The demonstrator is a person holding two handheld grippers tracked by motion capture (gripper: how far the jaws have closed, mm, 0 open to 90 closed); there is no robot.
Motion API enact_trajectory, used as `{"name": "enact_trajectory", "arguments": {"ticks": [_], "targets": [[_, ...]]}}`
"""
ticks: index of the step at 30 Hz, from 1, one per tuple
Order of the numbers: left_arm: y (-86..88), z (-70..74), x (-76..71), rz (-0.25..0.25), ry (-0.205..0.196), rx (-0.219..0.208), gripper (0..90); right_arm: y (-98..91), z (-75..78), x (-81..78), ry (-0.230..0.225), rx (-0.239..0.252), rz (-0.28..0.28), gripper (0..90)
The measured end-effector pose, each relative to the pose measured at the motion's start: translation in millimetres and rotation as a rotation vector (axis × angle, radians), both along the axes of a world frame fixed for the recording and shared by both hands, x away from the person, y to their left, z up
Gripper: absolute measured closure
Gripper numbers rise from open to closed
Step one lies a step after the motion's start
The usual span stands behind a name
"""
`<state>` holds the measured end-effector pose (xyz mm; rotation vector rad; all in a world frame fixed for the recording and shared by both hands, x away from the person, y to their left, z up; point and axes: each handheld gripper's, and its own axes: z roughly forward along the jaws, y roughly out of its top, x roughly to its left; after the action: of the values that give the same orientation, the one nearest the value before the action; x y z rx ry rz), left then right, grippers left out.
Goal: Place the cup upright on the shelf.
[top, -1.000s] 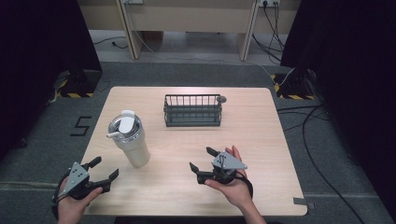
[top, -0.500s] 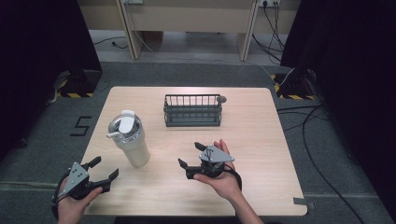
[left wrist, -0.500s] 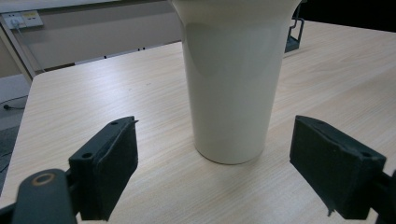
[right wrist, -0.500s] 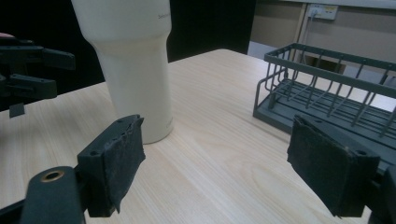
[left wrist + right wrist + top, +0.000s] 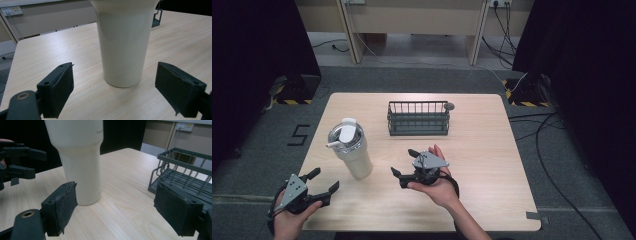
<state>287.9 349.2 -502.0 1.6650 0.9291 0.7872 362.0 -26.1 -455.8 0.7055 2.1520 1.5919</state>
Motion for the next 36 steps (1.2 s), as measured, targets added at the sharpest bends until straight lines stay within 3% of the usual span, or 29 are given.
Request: {"name": "enact_trajectory", "arguments": {"ticks": [25, 30, 36], "targets": [[0.4, -0.5, 0.9, -0.008, 0.004, -0.006, 14.7, 59.6, 0.7, 19.9, 0.001, -0.008, 0.106, 18.4], [0.8, -0.4, 0.7, -0.009, 0.003, -0.008, 14.6, 79.6, -2.6, 22.4, 0.014, -0.001, 0.143, 18.0], [0.7, -0.7, 0.9, -0.011, 0.004, -0.010, 14.6, 93.7, -10.1, 27.2, 0.014, -0.013, 0.143, 17.2]]}}
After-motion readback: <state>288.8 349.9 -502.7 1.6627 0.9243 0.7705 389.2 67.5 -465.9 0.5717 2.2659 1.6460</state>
